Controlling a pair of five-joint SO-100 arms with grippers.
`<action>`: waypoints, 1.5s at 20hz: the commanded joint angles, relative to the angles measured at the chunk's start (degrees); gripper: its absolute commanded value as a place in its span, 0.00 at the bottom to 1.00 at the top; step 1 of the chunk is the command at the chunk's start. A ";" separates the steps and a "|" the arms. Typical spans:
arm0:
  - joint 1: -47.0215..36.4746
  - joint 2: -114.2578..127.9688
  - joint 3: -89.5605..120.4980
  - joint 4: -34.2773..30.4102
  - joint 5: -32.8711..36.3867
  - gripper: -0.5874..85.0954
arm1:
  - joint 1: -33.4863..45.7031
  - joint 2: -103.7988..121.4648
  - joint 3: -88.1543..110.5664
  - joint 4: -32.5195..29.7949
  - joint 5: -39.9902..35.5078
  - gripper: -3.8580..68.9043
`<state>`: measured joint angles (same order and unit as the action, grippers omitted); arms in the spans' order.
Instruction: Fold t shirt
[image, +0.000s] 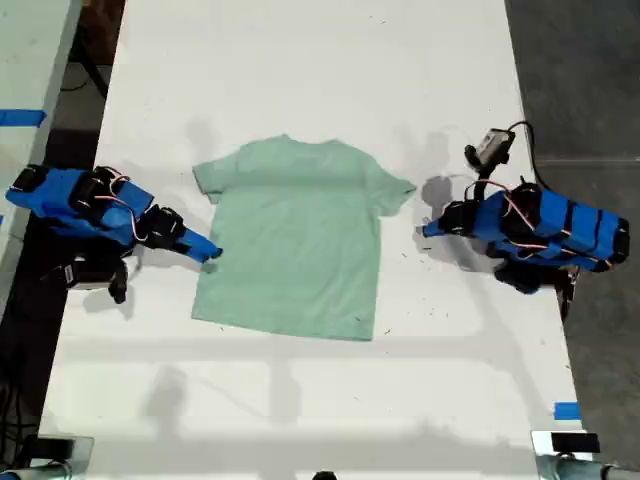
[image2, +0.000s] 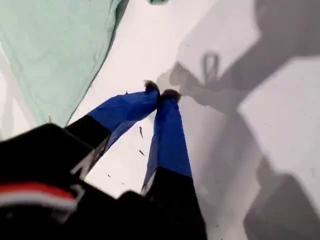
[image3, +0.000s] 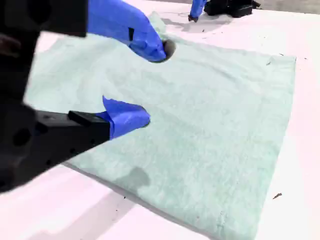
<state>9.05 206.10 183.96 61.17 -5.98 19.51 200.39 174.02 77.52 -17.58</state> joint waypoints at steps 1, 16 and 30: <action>0.35 0.35 -0.09 0.00 0.35 0.21 | -0.18 0.53 2.29 -0.88 0.79 0.08; 0.35 0.35 -0.09 0.00 0.35 0.21 | 11.95 -19.95 -19.95 -2.29 -7.47 0.31; 0.35 0.35 -0.09 0.00 0.35 0.21 | 21.01 -85.69 -44.82 -26.02 -13.36 0.04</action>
<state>9.05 206.10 183.96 61.17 -5.98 39.55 116.10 132.63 52.82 -30.67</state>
